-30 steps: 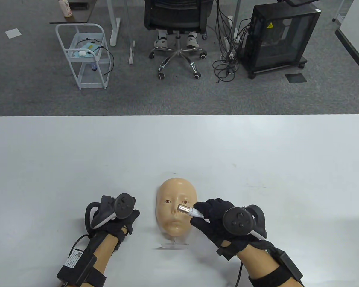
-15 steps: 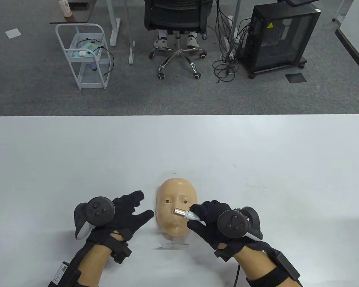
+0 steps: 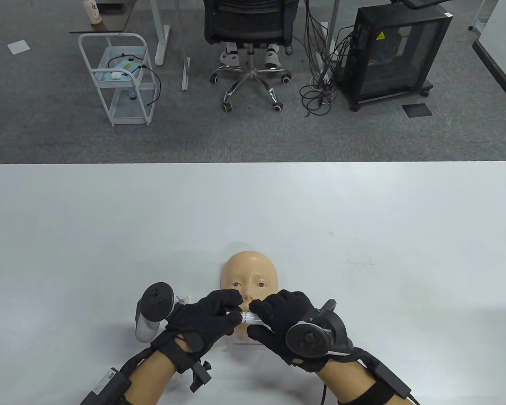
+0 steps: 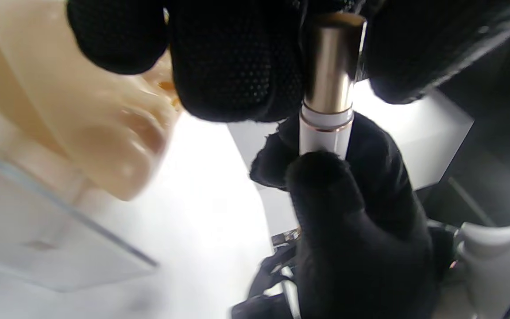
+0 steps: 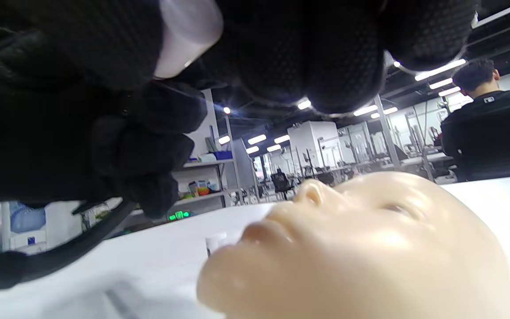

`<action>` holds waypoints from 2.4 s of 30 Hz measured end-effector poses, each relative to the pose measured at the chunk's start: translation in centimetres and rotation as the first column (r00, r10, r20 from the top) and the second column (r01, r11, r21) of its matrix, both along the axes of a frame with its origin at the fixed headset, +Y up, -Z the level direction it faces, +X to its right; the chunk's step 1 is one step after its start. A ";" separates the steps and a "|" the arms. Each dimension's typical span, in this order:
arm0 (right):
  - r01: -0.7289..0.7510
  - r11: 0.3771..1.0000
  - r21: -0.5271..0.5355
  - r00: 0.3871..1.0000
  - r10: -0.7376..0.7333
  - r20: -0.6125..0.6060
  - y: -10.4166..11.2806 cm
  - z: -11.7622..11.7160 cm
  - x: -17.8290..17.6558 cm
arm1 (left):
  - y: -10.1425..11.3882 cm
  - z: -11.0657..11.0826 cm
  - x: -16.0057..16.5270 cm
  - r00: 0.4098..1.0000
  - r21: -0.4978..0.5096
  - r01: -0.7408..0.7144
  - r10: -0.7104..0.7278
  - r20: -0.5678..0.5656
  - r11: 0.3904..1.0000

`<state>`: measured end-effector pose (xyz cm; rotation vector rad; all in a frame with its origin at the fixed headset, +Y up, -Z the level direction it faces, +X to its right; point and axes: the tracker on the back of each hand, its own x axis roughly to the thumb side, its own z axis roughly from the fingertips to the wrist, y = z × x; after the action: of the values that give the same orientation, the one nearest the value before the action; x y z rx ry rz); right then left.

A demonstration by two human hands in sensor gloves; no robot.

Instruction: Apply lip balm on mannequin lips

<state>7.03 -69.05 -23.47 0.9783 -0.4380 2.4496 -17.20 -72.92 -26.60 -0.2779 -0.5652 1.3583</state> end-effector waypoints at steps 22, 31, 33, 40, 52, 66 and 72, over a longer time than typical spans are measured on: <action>0.452 0.839 -0.304 0.822 -0.524 -0.223 0.3 -0.5 1.5 | 3.3 2.1 0.7 0.998 0.300 -0.050 0.054 -0.007 0.953; 0.527 0.328 -0.784 0.658 -0.741 0.132 -2.5 -2.1 1.2 | 6.2 4.8 1.0 0.975 0.786 0.221 -0.162 -0.155 0.578; 0.528 0.264 -0.807 0.661 -0.724 0.196 -3.0 -2.2 1.3 | 6.1 4.8 1.0 0.969 0.797 0.239 -0.187 -0.161 0.555; 0.539 0.159 -0.827 0.664 -0.685 0.301 -3.9 -2.3 1.5 | 5.6 4.6 1.3 0.962 0.787 0.265 -0.214 -0.171 0.557; 0.543 0.064 -0.837 0.648 -0.665 0.370 -4.7 -2.4 1.6 | 5.4 4.6 1.5 0.959 0.786 0.271 -0.222 -0.174 0.556; 0.632 0.161 -0.758 0.604 -0.715 0.352 -3.7 -3.9 4.3 | 3.6 0.4 -2.8 0.937 0.410 0.282 -0.158 -0.311 0.867; 0.661 0.422 -0.620 0.696 -0.653 0.298 -2.2 -4.4 6.3 | 3.1 -2.8 -1.5 0.893 0.177 0.400 -0.339 -0.295 0.899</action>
<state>13.28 -71.28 -27.84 0.3318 0.1248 1.6254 -18.71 -69.81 -29.38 -0.0110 -0.4208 0.9240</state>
